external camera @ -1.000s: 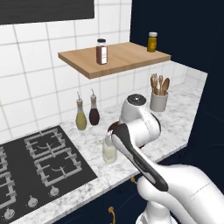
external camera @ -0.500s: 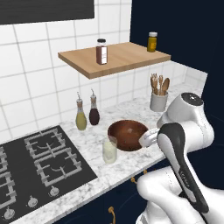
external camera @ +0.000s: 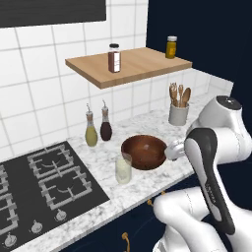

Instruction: Grab a lemon wedge from the fridge and one ice cube from the ice bowl, and put them in the glass of lemonade.

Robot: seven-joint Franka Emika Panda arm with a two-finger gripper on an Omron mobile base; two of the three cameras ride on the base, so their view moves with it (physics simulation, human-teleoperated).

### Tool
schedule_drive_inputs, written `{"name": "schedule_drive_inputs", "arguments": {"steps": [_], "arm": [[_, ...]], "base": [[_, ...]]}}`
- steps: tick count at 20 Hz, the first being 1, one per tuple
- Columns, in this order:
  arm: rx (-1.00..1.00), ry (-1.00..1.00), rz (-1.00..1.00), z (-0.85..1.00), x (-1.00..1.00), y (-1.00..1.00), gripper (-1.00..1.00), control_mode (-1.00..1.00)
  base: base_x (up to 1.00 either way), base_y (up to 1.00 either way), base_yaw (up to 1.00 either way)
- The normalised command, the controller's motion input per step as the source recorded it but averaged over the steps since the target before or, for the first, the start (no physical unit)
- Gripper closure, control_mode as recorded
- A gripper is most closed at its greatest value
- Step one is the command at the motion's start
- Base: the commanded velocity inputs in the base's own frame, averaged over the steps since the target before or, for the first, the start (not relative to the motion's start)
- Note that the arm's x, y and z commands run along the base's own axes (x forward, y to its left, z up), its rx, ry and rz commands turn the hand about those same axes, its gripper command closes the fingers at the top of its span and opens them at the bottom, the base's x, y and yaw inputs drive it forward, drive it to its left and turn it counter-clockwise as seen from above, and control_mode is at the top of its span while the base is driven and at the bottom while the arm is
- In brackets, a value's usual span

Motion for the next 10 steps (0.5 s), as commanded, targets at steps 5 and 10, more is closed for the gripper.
{"name": "schedule_drive_inputs", "arguments": {"steps": [5,10], "arm": [[0.00,0.00,0.00,0.00,-0.01,0.00,-1.00,1.00],[0.00,0.00,0.00,0.00,0.00,0.00,-1.00,1.00]], "base": [[-0.69,-0.10,-0.13],[-0.77,-0.12,-0.60]]}}
